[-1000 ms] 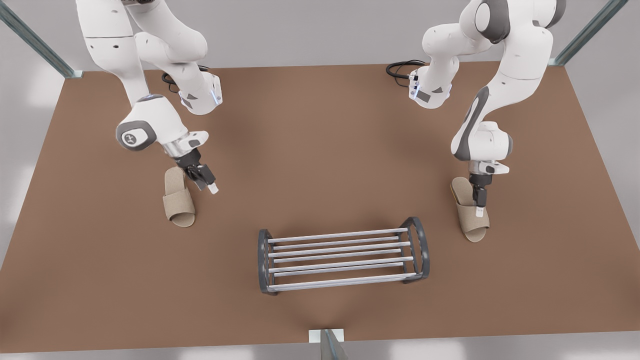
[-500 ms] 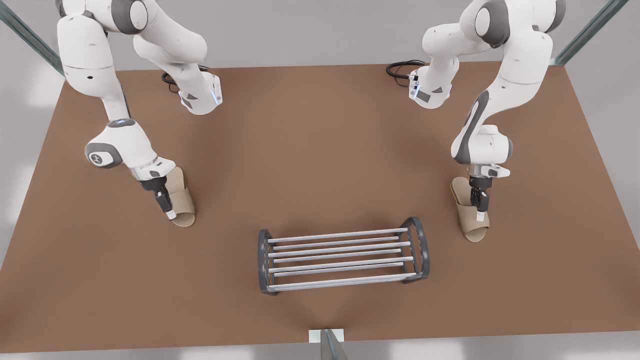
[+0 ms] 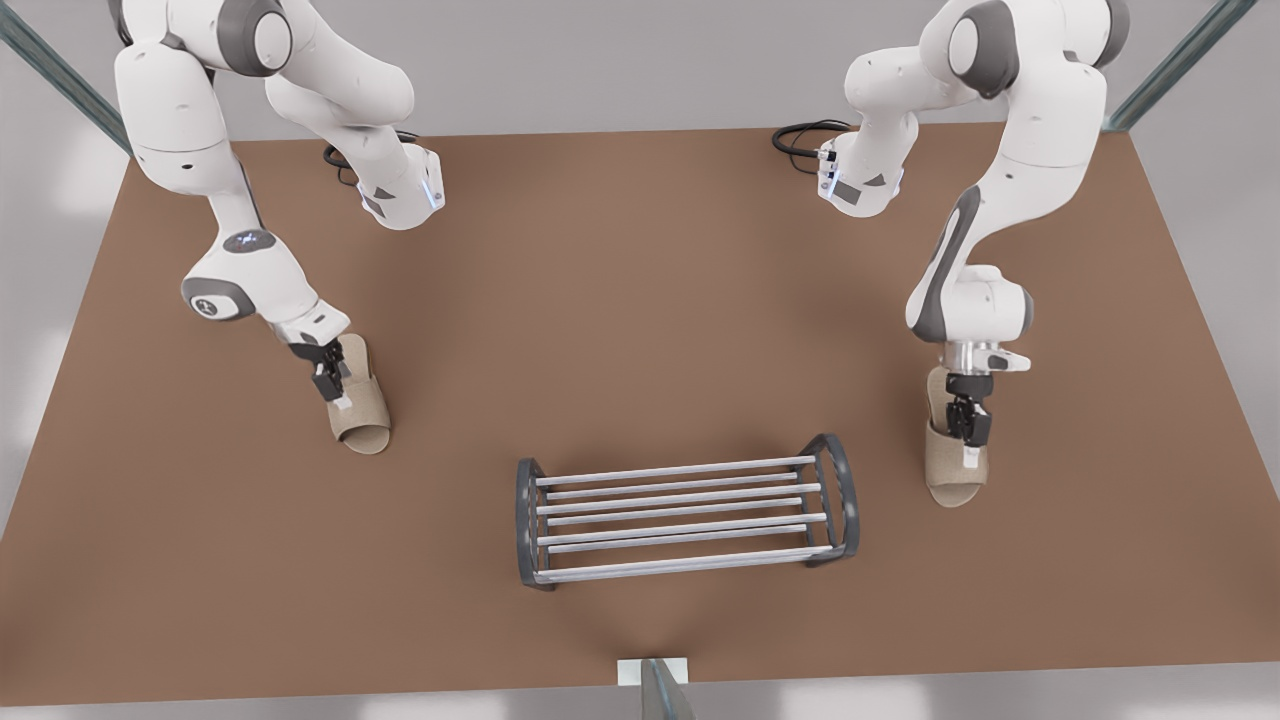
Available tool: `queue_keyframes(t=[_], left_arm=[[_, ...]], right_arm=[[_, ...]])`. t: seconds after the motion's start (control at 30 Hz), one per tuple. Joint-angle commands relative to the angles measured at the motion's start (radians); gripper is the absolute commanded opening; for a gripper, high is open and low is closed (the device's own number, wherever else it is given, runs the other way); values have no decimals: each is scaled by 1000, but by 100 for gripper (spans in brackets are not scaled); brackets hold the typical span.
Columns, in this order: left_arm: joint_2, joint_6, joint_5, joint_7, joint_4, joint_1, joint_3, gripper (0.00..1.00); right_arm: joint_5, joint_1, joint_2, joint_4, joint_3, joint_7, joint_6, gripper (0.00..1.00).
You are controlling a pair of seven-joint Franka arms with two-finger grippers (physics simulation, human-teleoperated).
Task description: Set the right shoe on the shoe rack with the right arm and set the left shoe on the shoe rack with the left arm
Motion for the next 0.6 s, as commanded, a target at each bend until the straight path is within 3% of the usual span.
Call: queue_keyframes(t=[0.0, 0.1, 0.2, 0.3, 0.43, 0.57], left_arm=[[-7, 4, -296, -183, 22, 1, -5, 47], [-7, 10, -295, -209, 37, 1, -5, 21], [-7, 110, -293, -256, 86, 1, -5, 21], [-151, 498, -290, -361, 211, 1, -65, 21], [-340, 789, -290, -503, 341, -13, -288, 21], [-370, 877, -257, -500, 395, -222, -318, 21]], right_arm=[[-44, 0, 0, -14, -4, 169, -31, 100], [-34, 2, 8, 3, 0, 172, -91, 100], [-26, 0, 37, 30, 0, 175, -119, 100], [18, 3, 86, 47, 39, 178, -129, 100], [32, 2, 87, 76, 49, 180, -129, 100], [32, 0, 89, 87, 49, 180, -125, 90]])
